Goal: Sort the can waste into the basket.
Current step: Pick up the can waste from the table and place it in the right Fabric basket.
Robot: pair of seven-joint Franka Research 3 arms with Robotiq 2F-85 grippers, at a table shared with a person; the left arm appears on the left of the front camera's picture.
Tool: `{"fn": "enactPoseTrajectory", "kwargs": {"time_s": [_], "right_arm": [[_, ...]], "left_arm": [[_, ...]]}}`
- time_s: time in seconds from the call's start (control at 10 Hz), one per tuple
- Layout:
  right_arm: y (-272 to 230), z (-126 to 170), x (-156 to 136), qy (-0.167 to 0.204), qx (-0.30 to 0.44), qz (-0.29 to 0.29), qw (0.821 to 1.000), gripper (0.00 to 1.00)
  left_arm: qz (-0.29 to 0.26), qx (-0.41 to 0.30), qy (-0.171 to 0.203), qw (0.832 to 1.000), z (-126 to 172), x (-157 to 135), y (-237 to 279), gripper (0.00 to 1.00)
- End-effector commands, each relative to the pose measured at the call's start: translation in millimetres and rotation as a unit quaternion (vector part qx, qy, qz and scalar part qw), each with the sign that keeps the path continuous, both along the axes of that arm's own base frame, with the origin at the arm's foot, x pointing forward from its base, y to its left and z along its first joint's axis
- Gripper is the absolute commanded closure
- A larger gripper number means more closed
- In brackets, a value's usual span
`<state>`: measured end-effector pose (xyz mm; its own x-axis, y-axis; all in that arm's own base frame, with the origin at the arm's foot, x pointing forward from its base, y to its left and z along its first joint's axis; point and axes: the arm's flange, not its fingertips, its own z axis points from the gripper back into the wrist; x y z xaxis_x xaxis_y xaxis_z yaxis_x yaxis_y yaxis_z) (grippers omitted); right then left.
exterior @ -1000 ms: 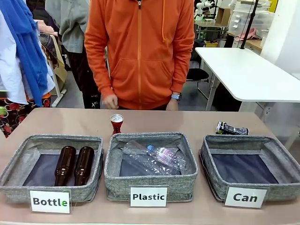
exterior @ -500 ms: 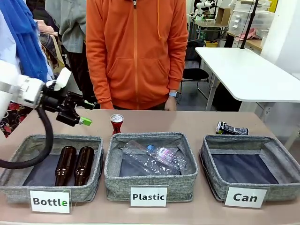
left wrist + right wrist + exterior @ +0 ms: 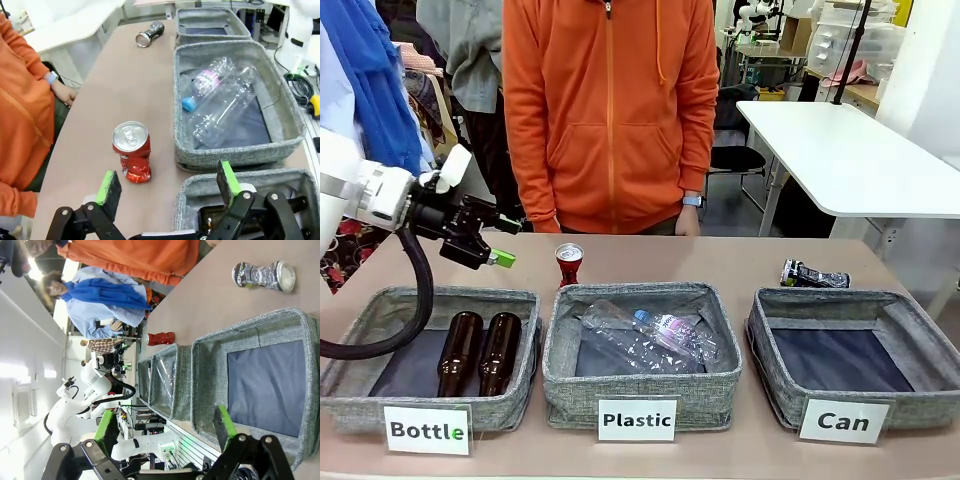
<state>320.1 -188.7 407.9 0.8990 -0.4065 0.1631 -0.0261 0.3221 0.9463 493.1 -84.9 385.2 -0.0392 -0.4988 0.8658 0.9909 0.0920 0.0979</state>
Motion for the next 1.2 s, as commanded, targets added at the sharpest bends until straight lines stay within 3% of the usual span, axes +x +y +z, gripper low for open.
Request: {"fn": "enactPoseTrajectory", "kwargs": {"time_s": [0.0,0.5,0.9,1.1], "right_arm": [[-0.1,0.5,1.7,-0.016,0.007,-0.003,1.0,0.0],[-0.1,0.5,1.7,-0.016,0.007,-0.003,1.0,0.0],[-0.1,0.5,1.7,-0.016,0.007,-0.003,1.0,0.0],[-0.1,0.5,1.7,-0.016,0.007,-0.003,1.0,0.0]], "left_arm": [[0.031,0.007,0.046,0.998,-19.1,46.8,-6.7,0.0],[0.011,-0.011,0.078,0.997,-49.5,81.2,-26.3,0.0],[-0.025,-0.009,0.1,0.995,-66.2,84.0,-46.0,0.0],[-0.042,-0.015,0.094,0.995,-69.4,77.7,-55.3,0.0]]}}
